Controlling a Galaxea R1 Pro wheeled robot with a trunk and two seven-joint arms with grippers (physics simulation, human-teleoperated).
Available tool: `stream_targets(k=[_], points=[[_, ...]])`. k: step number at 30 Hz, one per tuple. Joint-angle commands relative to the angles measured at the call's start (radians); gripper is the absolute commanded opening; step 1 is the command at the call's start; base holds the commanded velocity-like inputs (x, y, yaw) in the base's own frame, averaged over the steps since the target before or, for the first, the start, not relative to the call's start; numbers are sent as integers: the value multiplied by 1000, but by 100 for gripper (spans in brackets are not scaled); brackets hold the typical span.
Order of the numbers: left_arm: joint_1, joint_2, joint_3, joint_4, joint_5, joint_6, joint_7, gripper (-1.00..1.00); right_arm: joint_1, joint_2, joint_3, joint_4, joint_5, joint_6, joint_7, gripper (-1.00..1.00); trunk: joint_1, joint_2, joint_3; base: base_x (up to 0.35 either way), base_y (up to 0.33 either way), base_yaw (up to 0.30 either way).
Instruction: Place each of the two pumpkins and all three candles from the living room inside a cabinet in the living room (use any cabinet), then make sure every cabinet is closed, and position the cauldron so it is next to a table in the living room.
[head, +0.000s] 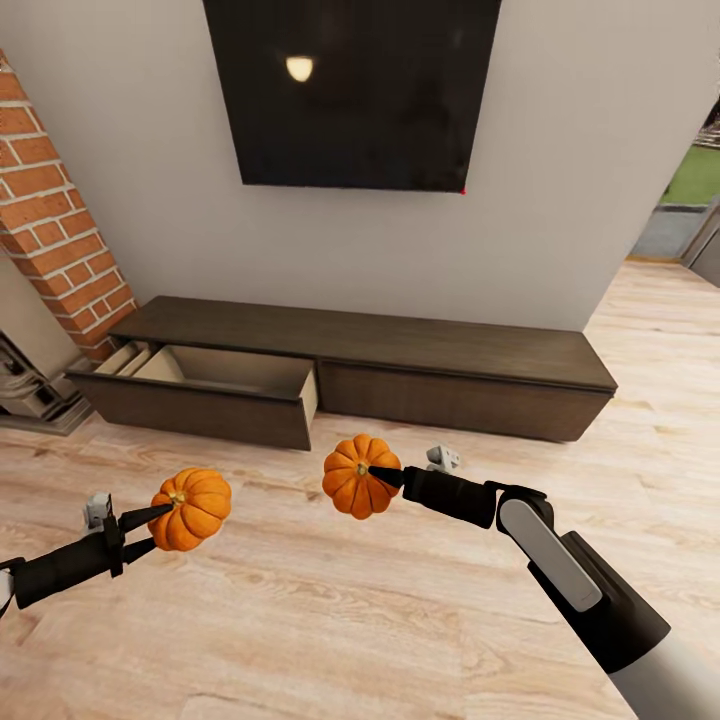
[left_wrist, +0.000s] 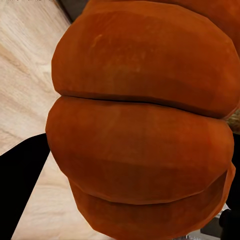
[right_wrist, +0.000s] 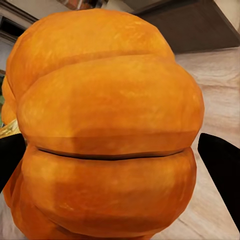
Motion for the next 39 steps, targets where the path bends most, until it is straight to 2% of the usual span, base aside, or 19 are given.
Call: stream_targets(k=[1,15,22,30,39], points=[[-1,0,1,0,-1,3,-3,-100,-1,-1,1,0,0,2,2,-100,0,0,1,0,0,0],[-1,-1,-1,2,-2,3,-3,-100,-1,0,1,3,0,3,2,-100,0,0,24,0,23,0],[-1,-1,-2,2,-2,3,-3,-100,-1,-2,1,4,0,3,1,-100,0,0,36,32,259,0],[-1,1,-1,2,-2,3,-3,-100,-1,-2,-1,6,-1,3,-1,-100,0,0,48,213,239,3],[-1,1,-1,2,0,3,-3,-100,-1,-2,-1,9,-2,3,-1,-100,0,0,44,164,262,-95]])
